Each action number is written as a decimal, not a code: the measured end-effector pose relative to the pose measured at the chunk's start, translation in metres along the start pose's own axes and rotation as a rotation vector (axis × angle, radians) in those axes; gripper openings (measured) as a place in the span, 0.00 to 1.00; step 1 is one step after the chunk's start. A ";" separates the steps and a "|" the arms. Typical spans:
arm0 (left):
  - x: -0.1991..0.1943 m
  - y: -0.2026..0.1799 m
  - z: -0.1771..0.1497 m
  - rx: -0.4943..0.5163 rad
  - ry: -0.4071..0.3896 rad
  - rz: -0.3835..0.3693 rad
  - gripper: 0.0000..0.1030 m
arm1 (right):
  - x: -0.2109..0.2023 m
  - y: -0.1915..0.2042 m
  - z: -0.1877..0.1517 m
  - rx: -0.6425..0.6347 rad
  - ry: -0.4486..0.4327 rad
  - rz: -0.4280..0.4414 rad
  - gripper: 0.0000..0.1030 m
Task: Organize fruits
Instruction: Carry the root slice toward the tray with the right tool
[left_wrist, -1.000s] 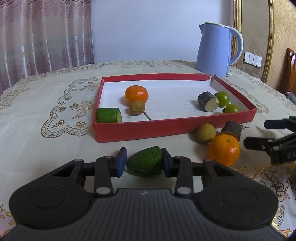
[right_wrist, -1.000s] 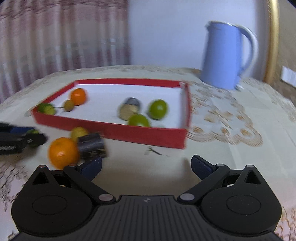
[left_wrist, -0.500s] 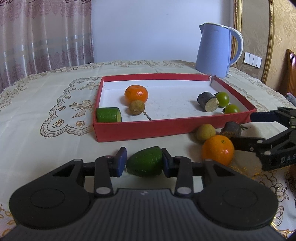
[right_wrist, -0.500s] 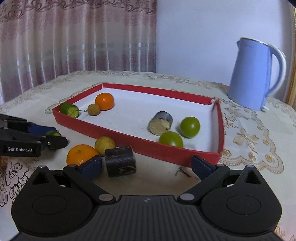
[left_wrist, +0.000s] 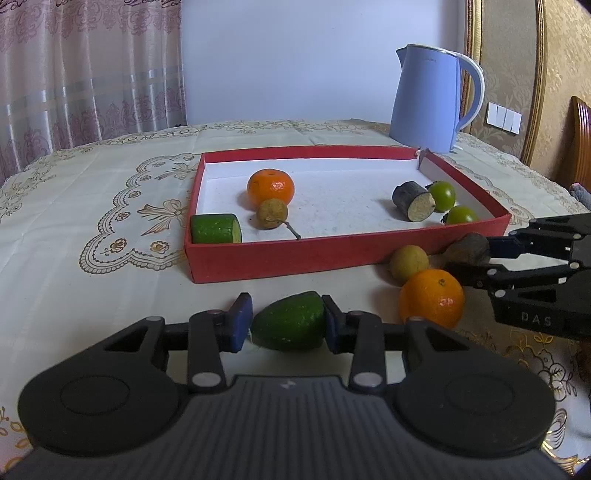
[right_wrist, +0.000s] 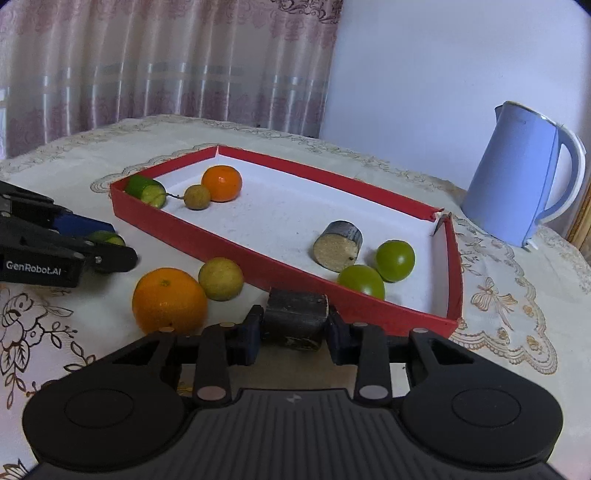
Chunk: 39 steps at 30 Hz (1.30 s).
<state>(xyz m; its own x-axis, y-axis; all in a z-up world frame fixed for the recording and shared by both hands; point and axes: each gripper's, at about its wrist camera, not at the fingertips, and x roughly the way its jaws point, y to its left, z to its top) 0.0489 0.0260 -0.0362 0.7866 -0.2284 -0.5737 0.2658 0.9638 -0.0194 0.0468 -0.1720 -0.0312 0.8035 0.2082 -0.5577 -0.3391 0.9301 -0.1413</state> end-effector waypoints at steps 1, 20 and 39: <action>0.000 0.000 0.000 -0.001 0.000 -0.001 0.34 | 0.000 0.000 0.000 -0.001 0.000 -0.001 0.33; 0.001 -0.002 0.000 0.008 0.001 0.006 0.34 | -0.019 -0.027 -0.015 0.164 -0.003 -0.080 0.33; 0.000 -0.002 0.000 0.007 0.001 0.005 0.34 | -0.024 -0.022 0.041 0.117 -0.118 -0.075 0.33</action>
<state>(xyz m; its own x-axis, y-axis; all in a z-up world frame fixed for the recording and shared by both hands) 0.0490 0.0245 -0.0364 0.7874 -0.2231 -0.5746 0.2654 0.9641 -0.0107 0.0551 -0.1852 0.0193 0.8786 0.1643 -0.4484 -0.2221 0.9718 -0.0792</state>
